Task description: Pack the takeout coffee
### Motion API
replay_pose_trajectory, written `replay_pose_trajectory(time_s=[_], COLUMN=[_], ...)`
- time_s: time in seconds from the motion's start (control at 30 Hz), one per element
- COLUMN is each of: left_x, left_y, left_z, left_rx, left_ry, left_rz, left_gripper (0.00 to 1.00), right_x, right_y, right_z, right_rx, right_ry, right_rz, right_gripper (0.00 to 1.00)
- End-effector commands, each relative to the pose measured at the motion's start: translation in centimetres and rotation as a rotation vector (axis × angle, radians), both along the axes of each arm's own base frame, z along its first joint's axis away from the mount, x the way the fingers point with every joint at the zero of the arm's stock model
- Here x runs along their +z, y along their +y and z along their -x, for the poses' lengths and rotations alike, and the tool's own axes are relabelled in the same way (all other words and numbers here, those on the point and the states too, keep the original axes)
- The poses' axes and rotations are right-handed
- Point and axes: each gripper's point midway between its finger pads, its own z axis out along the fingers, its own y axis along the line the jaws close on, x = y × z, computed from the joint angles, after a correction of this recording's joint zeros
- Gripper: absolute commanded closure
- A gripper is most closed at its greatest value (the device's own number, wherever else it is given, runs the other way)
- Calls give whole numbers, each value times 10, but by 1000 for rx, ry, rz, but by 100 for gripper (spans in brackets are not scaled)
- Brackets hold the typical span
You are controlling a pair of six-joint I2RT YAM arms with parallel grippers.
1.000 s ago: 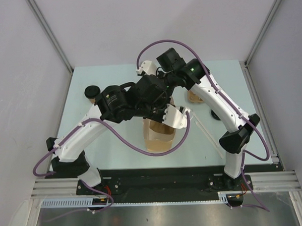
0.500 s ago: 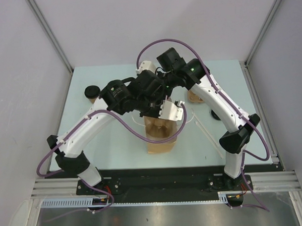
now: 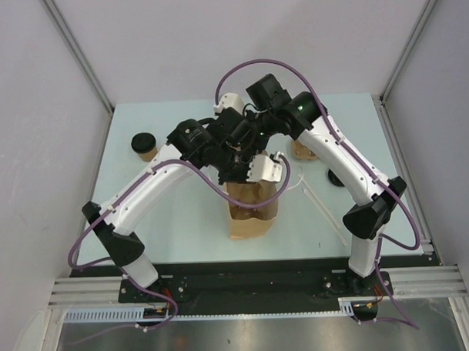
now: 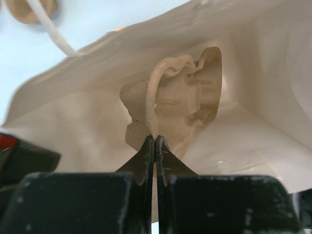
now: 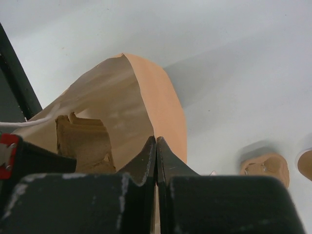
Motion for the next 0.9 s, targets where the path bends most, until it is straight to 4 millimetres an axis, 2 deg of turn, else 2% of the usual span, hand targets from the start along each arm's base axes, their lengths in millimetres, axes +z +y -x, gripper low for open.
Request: replay_pose_trajectory(time_s=[0.0,0.5,0.73,0.87], left_x=[-19,-45,-50,-39], left_y=[16,19,23,19], left_z=[23,11,4,3], left_rx=[8,93,150,145], left_ry=[169,276,298,296], left_rz=[-59,-95,-105,-60], left_gripper=[100,100,100,100], right_x=[24,14,9,6], right_y=[0,1,3,3], right_z=[2,-1,0,2], right_rx=[-17,-68,-73,-66], right_ry=[-41,-28,-26,-20], right_rz=[-73,-54,-45,-40], right_gripper=[100,100,100,100])
